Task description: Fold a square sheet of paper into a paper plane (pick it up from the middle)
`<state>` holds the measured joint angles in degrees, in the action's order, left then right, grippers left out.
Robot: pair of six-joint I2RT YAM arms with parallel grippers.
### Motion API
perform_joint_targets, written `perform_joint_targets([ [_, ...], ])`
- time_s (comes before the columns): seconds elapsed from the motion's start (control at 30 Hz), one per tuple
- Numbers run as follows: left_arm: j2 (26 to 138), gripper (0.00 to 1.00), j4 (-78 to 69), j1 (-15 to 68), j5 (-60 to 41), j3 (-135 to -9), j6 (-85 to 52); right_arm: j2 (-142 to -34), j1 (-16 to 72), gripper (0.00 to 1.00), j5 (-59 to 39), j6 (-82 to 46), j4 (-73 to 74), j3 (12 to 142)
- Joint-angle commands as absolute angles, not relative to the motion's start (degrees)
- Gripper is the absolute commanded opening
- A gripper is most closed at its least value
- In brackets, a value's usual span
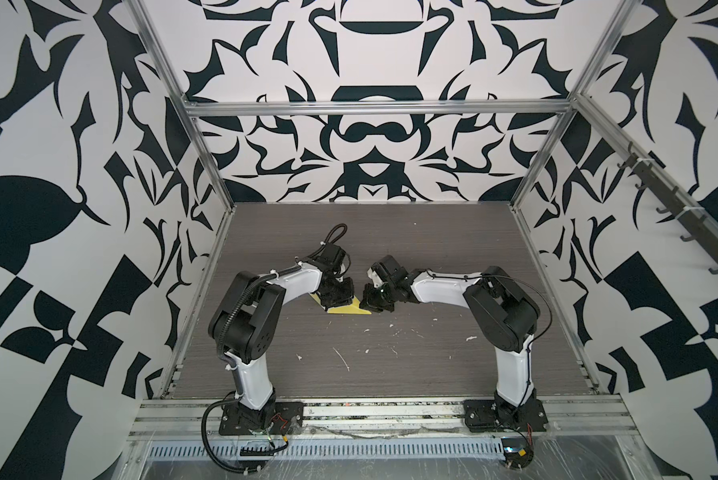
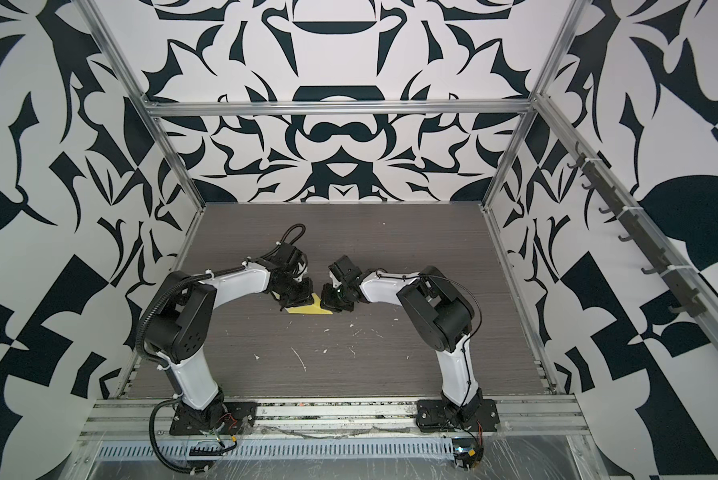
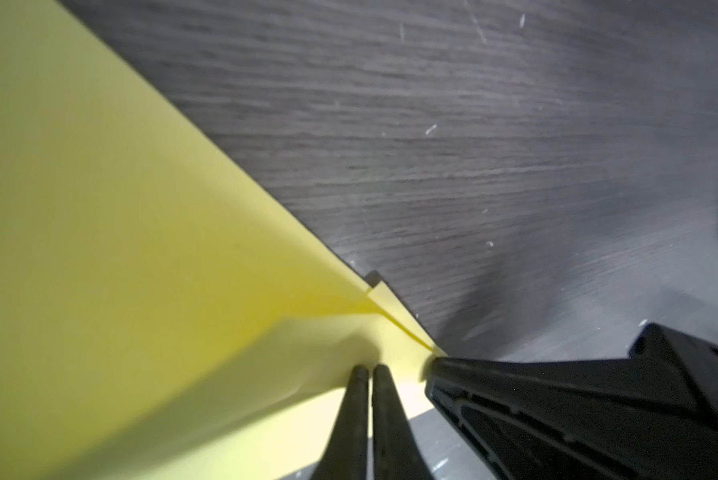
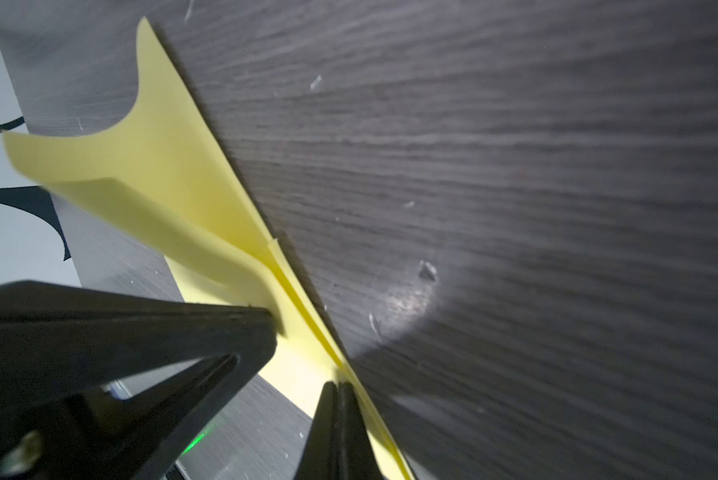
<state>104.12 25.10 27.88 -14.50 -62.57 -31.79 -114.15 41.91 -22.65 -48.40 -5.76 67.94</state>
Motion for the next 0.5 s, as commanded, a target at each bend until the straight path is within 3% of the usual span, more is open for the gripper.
perform_joint_targets([
  [0.0,103.24,0.14,30.52,27.86,-12.67,-66.15,-26.85,-114.2,41.73,0.0,-20.13,-47.32,-10.46,67.24],
  [0.47,105.87,0.18,38.01,27.69,-8.99,-70.29,-19.17,-115.05,41.66,0.0,-20.39,-46.91,-11.69,68.03],
])
